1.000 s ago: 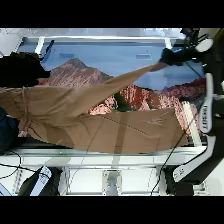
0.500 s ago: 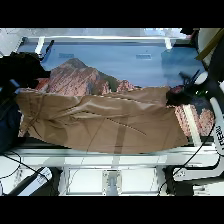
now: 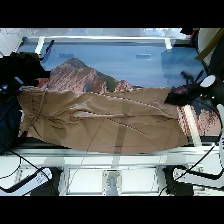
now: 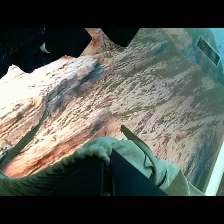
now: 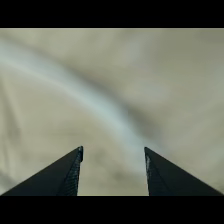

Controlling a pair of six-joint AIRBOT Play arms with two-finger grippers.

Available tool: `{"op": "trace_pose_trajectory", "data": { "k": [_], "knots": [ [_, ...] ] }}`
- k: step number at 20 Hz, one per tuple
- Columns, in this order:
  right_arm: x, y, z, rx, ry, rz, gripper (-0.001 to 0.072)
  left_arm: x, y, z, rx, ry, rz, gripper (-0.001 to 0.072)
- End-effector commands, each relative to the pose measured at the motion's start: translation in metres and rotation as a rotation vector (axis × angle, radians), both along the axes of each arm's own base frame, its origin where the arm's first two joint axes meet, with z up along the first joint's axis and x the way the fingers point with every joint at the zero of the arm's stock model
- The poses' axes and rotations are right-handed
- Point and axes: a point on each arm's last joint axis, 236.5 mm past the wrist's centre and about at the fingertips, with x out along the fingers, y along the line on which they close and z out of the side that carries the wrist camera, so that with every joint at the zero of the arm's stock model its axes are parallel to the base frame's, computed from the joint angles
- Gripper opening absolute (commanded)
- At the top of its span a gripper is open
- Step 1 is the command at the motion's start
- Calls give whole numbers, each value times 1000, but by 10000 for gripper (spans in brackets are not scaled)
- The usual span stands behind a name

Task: Fold the clothes and pants, and hang the long-sleeved shirts on hangers.

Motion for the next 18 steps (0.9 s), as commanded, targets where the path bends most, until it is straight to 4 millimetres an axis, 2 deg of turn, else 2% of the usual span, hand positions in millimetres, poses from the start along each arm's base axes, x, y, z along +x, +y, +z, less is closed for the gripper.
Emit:
{"op": "trace_pose_trajectory", "data": {
  "k": [1, 2, 5, 7, 10, 12, 15, 18],
  "knots": [
    [75, -38, 49, -85, -287, -163, 412, 2, 2, 0, 1, -4, 7, 22],
    [84, -44, 33, -62, -252, -201, 393, 2, 2, 0, 1, -4, 7, 23],
    [87, -51, -29, 57, -36, -265, 396, 3, 5, 1, 8, -14, 16, 22],
    [93, -60, -52, 94, 19, -285, 411, 4, 8, 2, 12, -22, 23, 22],
    [100, -79, -76, 99, 47, -308, 411, 4, 8, 3, 12, -22, 24, 22],
    [106, -81, -90, 117, 50, -269, 411, 4, 9, 3, 14, -26, 26, 22],
    [122, -76, -99, 173, 9, -219, 411, 4, 9, 4, 12, -28, 29, 22],
    [135, -82, -102, 170, -12, -211, 411, 4, 9, 3, 13, -27, 29, 22]
  ]
}}
